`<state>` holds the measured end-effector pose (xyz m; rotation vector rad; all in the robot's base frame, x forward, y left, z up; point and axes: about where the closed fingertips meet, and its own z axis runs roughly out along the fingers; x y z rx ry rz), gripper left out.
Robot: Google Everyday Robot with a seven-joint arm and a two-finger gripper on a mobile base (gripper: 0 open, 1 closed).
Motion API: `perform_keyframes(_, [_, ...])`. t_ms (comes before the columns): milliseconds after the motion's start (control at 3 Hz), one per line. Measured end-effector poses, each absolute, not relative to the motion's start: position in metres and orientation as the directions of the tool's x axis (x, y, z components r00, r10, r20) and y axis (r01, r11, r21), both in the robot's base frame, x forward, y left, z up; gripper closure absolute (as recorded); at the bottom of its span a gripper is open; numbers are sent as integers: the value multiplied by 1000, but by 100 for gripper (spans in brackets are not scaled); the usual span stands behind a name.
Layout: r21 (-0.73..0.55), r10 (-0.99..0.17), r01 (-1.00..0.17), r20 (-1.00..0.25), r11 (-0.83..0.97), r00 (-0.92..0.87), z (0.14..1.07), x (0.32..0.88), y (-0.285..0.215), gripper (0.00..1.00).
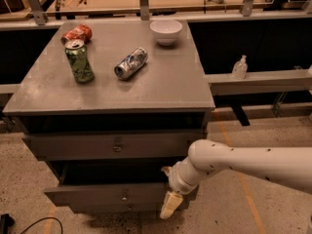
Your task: Open middle drawer
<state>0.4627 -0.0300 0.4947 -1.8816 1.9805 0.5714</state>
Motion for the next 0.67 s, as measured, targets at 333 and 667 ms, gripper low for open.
perform_keyframes(333, [31,-859,-998,-509,47,-56,479,468,-27,0])
perform_keyframes(667, [35,-858,-998,-510,54,-64,458,474,-24,0])
